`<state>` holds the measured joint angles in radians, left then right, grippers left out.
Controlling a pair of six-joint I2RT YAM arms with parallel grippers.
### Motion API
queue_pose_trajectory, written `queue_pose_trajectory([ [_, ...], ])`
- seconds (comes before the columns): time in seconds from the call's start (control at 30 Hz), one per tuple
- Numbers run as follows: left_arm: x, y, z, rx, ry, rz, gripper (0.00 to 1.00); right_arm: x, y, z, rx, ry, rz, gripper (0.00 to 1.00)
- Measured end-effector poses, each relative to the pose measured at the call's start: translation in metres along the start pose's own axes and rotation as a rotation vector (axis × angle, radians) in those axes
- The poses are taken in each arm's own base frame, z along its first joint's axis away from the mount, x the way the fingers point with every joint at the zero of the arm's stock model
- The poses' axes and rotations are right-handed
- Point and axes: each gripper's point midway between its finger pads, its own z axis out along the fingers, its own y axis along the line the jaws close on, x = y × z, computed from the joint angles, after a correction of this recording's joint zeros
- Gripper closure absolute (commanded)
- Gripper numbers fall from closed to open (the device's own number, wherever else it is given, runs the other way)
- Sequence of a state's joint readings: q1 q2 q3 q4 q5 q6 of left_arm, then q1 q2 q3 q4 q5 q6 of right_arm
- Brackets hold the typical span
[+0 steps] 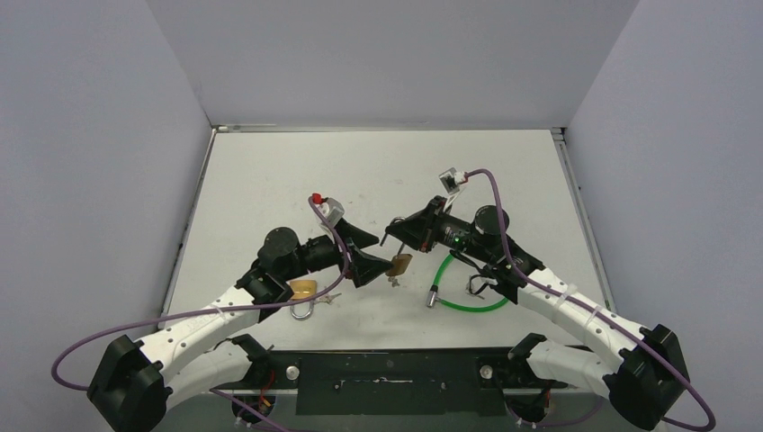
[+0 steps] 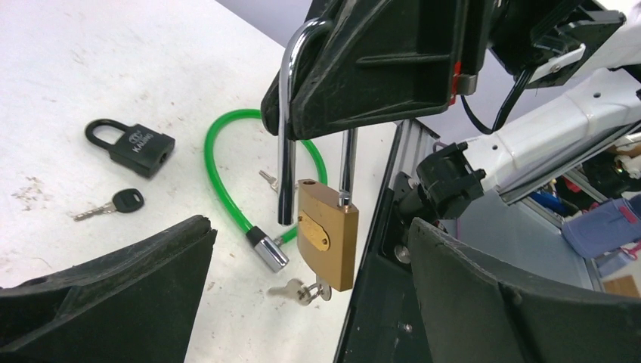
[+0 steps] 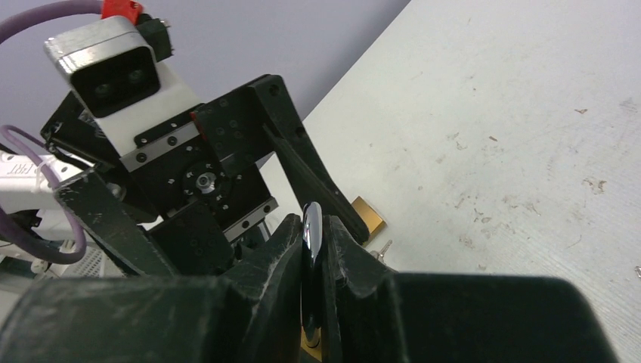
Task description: Unlock with the key
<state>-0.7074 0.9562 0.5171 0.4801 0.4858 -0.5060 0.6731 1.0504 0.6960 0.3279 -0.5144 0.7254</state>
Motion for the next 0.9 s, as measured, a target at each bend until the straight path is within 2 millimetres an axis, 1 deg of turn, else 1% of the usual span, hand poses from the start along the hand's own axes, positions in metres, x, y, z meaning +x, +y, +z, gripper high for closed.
queue_pose_trajectory([
  [0.07,-0.005,0.001,-0.002,-0.015,-0.019,0.014,0.03,0.001,-0.004,0.002,0.017,-0.001,0.013,1.00],
  [0.13,-0.006,0.008,-0.002,-0.053,-0.029,0.017,0.04,0.003,-0.011,0.005,0.040,0.003,0.030,1.00],
  [0.2,-0.003,0.019,-0.003,-0.113,-0.024,0.005,0.04,0.008,-0.022,0.009,0.076,0.012,0.047,1.00],
  [0.3,0.005,0.044,-0.009,-0.252,-0.006,-0.025,0.04,0.019,-0.040,0.015,0.135,0.037,0.073,1.00],
  [0.37,0.008,0.059,-0.016,-0.345,0.002,-0.039,0.04,0.032,-0.059,0.019,0.196,0.071,0.110,1.00],
  [0.43,0.009,0.069,-0.022,-0.420,0.005,-0.048,0.04,0.044,-0.077,0.023,0.262,0.115,0.154,1.00],
  [0.53,0.005,0.083,-0.033,-0.525,-0.008,-0.058,0.04,0.062,-0.108,0.034,0.353,0.179,0.226,1.00],
  [0.6,0.003,0.090,-0.040,-0.588,-0.014,-0.071,0.04,0.072,-0.122,0.039,0.398,0.214,0.261,1.00],
  [0.63,0.003,0.093,-0.044,-0.614,-0.014,-0.076,0.04,0.077,-0.130,0.043,0.420,0.233,0.279,1.00],
  [0.7,0.003,0.097,-0.049,-0.655,-0.009,-0.088,0.04,0.079,-0.142,0.052,0.445,0.252,0.300,1.00],
  [0.9,0.008,0.102,-0.060,-0.726,0.013,-0.130,0.04,0.081,-0.173,0.099,0.461,0.287,0.362,1.00],
])
